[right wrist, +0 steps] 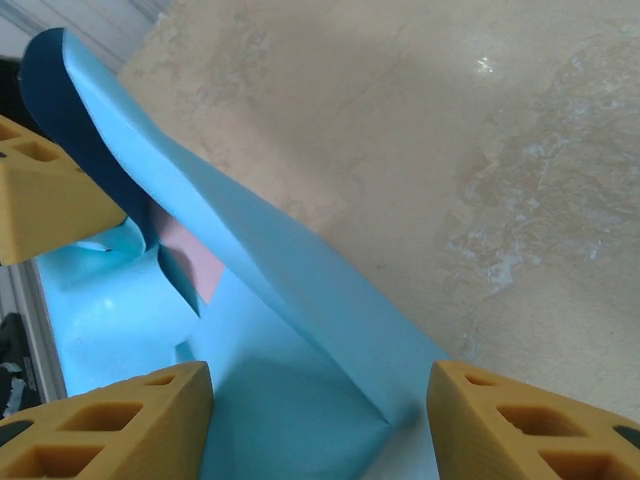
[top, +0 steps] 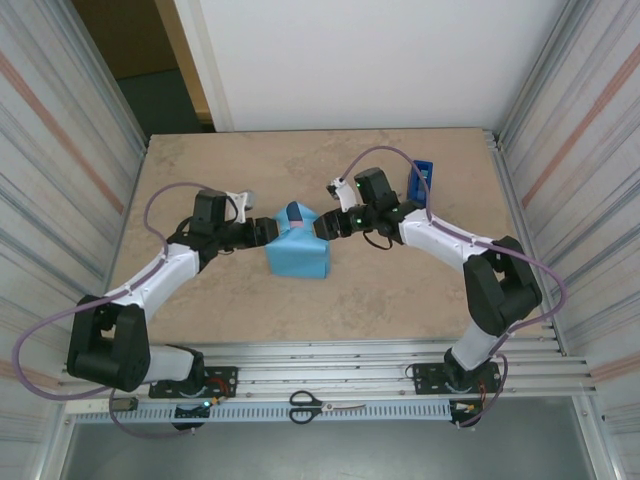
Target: Wrap the gift box in paper
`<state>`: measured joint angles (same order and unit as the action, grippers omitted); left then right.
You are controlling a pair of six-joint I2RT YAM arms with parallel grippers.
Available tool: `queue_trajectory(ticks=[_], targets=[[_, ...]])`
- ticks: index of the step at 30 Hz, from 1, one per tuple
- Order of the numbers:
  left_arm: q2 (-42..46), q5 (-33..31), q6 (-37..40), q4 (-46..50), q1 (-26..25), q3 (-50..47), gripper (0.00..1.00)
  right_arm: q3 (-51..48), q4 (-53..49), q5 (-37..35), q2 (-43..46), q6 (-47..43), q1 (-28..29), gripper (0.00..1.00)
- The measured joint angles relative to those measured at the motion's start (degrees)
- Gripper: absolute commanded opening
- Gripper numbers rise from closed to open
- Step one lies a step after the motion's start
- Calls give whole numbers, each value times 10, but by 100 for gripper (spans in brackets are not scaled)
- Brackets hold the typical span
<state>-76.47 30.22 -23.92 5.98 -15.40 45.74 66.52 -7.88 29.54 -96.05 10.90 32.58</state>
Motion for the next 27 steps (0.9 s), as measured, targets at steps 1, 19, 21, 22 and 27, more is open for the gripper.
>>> queue_trajectory(ticks=[1,19,21,22,27], targets=[[-1,-1,0,-2,0,0,51,4,-4,0,-3,-7,1,60],[0,-10,2,-31,-4,-12,50,200,-110,14,-63,-149,23,69],[1,-8,2,-33,-4,-14,50,239,-138,18,-83,-171,27,70],[1,-8,2,-35,-4,-14,50,264,-160,20,-97,-183,29,70],[3,-7,4,-39,-4,-17,50,393,-273,24,-172,-228,35,67]])
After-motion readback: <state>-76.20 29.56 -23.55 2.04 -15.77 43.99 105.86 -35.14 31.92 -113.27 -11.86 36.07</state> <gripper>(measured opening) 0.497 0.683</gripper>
